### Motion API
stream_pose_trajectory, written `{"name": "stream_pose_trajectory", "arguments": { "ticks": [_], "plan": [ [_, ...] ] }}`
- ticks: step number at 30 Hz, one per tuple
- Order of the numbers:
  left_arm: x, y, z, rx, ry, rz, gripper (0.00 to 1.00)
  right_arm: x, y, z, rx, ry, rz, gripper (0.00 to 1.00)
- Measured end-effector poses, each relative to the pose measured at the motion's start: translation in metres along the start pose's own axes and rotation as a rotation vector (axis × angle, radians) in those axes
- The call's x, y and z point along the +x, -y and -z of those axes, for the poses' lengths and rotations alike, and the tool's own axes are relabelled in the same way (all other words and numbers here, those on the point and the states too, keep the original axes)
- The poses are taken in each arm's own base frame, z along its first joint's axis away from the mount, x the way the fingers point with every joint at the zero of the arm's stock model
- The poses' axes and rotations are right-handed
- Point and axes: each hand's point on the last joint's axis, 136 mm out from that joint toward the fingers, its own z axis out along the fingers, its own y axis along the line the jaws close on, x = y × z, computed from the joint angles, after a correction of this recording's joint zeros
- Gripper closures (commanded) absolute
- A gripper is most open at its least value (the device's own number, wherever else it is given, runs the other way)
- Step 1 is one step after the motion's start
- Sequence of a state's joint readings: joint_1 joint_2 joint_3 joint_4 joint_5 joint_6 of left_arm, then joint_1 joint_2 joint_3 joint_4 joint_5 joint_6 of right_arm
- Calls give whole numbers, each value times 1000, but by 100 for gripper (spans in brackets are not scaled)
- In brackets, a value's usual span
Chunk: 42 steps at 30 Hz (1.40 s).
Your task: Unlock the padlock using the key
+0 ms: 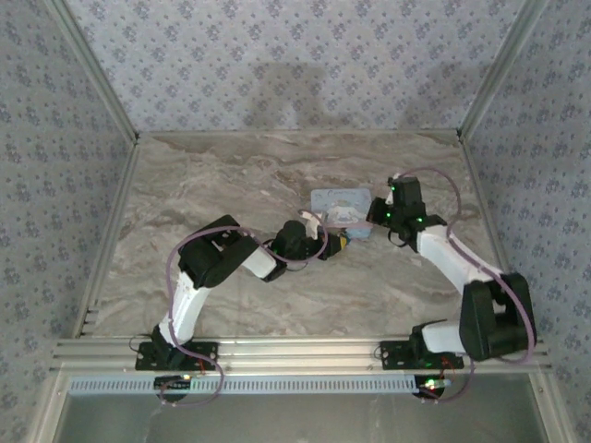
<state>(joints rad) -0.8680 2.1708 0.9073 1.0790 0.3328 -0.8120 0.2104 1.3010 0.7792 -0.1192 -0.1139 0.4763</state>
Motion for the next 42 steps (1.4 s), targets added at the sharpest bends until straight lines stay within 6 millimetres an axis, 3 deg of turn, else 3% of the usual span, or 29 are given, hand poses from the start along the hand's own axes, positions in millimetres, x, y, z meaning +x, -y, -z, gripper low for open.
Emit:
{"name": "stream_pose_trajectory", "arguments": {
  "ticks": [4, 8, 13, 19, 42],
  "plan": [
    [-2, -1, 2, 3, -14, 39, 93, 4, -12, 30, -144, 25, -9, 100],
    [-3, -3, 6, 7, -39, 82, 95, 34, -27, 49, -301, -14, 1, 100],
    [-8, -1, 9, 40, -56, 154, 96, 72, -39, 57, -463, -95, -9, 100],
    [-20, 3, 16, 73, -65, 250, 98, 99, -43, 56, -569, -148, -37, 100],
    [-54, 32, 31, 246, -62, 460, 100, 102, -38, 16, -617, -163, -169, 100]
  ]
}}
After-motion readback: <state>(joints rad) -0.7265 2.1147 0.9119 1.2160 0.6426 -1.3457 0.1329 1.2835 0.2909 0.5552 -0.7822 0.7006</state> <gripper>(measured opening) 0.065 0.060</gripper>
